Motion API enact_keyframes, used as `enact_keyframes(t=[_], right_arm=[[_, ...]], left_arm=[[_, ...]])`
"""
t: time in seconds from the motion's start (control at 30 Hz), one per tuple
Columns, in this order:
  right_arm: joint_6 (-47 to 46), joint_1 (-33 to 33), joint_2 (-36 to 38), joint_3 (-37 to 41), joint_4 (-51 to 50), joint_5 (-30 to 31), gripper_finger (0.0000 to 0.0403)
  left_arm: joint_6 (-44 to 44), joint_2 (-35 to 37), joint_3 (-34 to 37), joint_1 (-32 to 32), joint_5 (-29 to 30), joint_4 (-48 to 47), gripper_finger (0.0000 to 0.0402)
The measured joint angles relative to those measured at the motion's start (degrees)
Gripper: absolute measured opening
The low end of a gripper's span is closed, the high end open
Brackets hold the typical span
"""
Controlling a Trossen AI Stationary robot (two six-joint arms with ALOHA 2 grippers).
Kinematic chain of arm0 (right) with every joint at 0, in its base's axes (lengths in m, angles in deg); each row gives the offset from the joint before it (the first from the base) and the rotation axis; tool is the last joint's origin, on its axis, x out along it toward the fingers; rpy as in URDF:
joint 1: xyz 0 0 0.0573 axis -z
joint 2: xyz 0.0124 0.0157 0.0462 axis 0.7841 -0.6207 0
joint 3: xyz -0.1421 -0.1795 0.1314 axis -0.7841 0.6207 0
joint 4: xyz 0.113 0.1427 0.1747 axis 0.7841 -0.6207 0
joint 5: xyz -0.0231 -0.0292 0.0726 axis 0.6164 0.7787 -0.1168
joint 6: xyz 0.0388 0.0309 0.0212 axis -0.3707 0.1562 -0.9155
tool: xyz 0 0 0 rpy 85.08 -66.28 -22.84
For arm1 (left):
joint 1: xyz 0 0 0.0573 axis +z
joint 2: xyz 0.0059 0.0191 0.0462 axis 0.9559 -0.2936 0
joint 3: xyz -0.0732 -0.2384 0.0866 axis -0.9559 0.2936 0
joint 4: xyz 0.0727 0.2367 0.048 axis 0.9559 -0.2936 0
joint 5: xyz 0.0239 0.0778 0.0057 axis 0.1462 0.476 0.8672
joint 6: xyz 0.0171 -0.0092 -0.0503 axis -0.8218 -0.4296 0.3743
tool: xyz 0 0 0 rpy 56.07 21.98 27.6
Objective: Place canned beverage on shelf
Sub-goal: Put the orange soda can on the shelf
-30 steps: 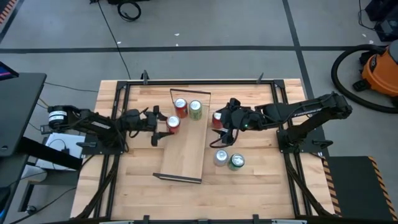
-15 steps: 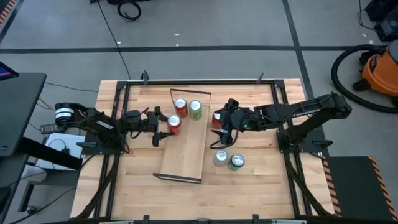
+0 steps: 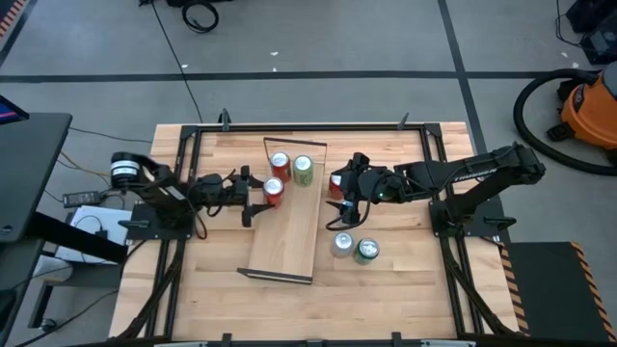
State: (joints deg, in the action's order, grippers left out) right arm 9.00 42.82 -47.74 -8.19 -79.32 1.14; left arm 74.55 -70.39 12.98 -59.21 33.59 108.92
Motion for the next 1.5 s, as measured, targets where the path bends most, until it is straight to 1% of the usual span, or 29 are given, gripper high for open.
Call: enact_keyframes(t=[0.23,0.57,0.7,0.8,0.93,1.27,1.5], right_arm=[[0.2,0.1,0.0,0.0,0.4,0.0,0.0385],[0.1,1.1,0.0,0.0,0.5,-2.5,0.0385],[0.1,1.1,0.0,0.0,0.6,-2.9,0.0385],[0.1,1.1,0.0,0.0,0.6,-3.0,0.0385],[0.1,1.1,0.0,0.0,0.5,-3.3,0.0385],[0.0,1.1,0.0,0.0,0.4,-4.2,0.0385],[-0.4,1.1,0.0,0.0,0.3,-4.2,0.0385]], left_arm=[[0.4,-2.5,0.0,1.6,0.0,0.4,0.0293],[0.7,-7.0,-3.7,1.9,-0.1,-0.1,0.0298],[0.9,-7.1,-3.7,1.9,0.7,-0.4,0.0317],[1.3,-7.1,-3.7,1.9,2.5,-0.7,0.0335],[1.4,-7.4,-3.5,2.0,3.8,-2.8,0.0354],[1.0,-7.2,-3.0,2.0,3.9,-1.8,0.0359],[-2.2,-7.2,-2.7,2.0,5.3,-1.5,0.0359]])
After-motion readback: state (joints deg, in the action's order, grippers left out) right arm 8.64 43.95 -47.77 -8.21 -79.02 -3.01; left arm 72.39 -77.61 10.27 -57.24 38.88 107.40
